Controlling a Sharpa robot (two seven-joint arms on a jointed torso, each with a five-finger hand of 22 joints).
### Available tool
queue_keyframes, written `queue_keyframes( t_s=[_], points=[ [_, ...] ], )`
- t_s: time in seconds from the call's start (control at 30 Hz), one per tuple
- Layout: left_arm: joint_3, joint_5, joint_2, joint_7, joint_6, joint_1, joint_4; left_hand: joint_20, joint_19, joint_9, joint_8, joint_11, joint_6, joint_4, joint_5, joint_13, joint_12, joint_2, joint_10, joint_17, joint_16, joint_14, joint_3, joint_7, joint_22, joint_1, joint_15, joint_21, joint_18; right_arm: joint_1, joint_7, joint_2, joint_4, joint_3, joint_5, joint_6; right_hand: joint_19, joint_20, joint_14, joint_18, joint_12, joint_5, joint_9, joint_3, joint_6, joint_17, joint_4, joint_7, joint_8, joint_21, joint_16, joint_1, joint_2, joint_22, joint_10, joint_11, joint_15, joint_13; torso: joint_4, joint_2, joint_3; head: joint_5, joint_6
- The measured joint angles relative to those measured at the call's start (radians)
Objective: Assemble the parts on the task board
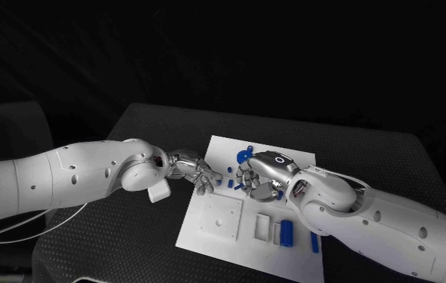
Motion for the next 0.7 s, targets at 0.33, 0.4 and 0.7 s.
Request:
queue_keyframes(
  t_s=[0.33, 0.4, 0.7],
  points=[
    [-0.005, 0.061, 0.006, 0.006, 0.031, 0.0, 0.009, 0.021, -0.043, -0.008, -0.005, 0.004, -0.027, 0.114, 0.0, -0.011, -0.023, 0.001, -0.033, 0.01, -0.027, -0.043, -0.009, -0.013, 0.011, -0.022, 0.019, -0.023, 0.001, 0.0, -0.001, 0.005, 0.005, 0.001, 0.0, -0.003, 0.0, 0.0, 0.0, 0.0, 0.0, 0.0, 0.001, 0.003, -0.001, 0.0, -0.003, 0.0, 0.0, 0.0, 0.0, 0.0, 0.0, 0.0, 0.0, 0.0, 0.0, 0.001, -0.0018, 0.001, 0.0007, -0.01, 0.0],
    [-0.007, 0.069, 0.008, 0.006, 0.034, 0.0, 0.01, 0.024, -0.045, -0.008, -0.005, 0.004, -0.03, 0.141, 0.0, -0.012, -0.023, 0.01, -0.033, 0.013, -0.03, -0.046, -0.017, -0.01, 0.011, -0.031, 0.021, -0.023, 0.0, 0.0, -0.001, 0.005, 0.006, 0.002, -0.001, -0.004, 0.0, 0.0, 0.0, 0.0, 0.0, 0.0, 0.001, 0.005, -0.001, 0.001, 0.0, 0.001, 0.0, 0.0, 0.0, 0.0, 0.0, 0.0, 0.0, 0.0, 0.0, 0.001, -0.0019, 0.001, 0.0011, -0.011, 0.0],
    [-0.008, 0.087, 0.015, 0.006, 0.045, -0.002, 0.03, 0.026, -0.055, -0.008, -0.005, 0.0, -0.039, 0.182, 0.0, -0.014, -0.029, 0.052, -0.043, 0.026, -0.035, -0.052, -0.06, -0.007, 0.011, 0.011, 0.027, -0.031, 0.0, 0.0, -0.001, 0.014, 0.007, 0.006, -0.002, -0.008, 0.0, 0.0, 0.0, 0.0, 0.0, 0.0, 0.001, 0.006, 0.001, 0.001, 0.0, 0.004, -0.002, 0.0, 0.0, 0.0, 0.0, 0.0, 0.0, 0.0, 0.0, 0.002, -0.001, 0.001, 0.0013, -0.012, -0.006]
  ],
)
